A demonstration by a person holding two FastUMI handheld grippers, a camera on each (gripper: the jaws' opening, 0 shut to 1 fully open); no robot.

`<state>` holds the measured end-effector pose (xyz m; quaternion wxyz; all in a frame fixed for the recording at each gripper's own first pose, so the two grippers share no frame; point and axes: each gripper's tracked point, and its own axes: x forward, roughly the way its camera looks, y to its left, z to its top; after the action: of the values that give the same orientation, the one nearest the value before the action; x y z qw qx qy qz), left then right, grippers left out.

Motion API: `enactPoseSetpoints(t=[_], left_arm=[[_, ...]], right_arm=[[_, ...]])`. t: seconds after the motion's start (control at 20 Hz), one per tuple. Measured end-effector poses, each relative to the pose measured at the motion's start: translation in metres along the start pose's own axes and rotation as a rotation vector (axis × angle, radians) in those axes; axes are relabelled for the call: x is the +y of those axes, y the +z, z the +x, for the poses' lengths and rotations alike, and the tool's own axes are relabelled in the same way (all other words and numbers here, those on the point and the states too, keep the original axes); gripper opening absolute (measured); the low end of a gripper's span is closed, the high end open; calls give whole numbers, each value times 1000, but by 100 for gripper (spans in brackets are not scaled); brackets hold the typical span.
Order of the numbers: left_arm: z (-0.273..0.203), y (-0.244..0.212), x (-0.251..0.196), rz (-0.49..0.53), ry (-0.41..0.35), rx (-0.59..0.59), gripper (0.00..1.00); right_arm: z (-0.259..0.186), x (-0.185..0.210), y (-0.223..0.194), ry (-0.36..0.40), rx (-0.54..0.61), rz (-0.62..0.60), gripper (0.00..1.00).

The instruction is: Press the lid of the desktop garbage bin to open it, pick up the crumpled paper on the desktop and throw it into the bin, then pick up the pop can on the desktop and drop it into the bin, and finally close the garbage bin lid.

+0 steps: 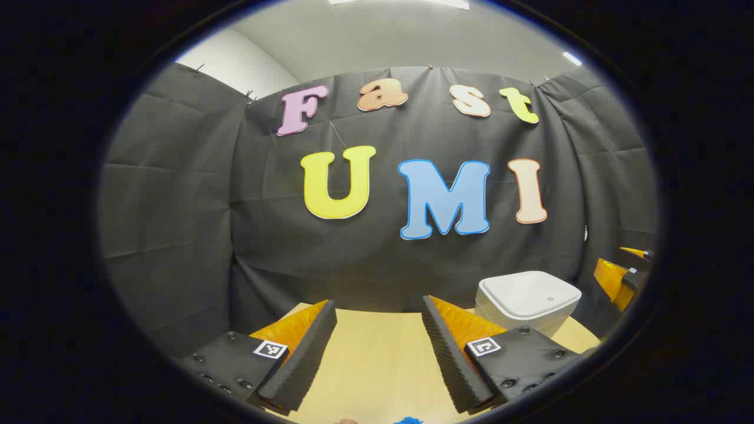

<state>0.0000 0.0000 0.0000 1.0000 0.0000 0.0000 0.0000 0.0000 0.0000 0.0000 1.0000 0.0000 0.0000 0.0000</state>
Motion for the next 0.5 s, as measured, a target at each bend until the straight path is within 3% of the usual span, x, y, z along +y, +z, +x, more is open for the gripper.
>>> enactPoseSetpoints(t=[0.5], left_arm=[[2,6,-6,7,-14,-13,95]], right_arm=[[4,5,9,9,-24,-13,95]])
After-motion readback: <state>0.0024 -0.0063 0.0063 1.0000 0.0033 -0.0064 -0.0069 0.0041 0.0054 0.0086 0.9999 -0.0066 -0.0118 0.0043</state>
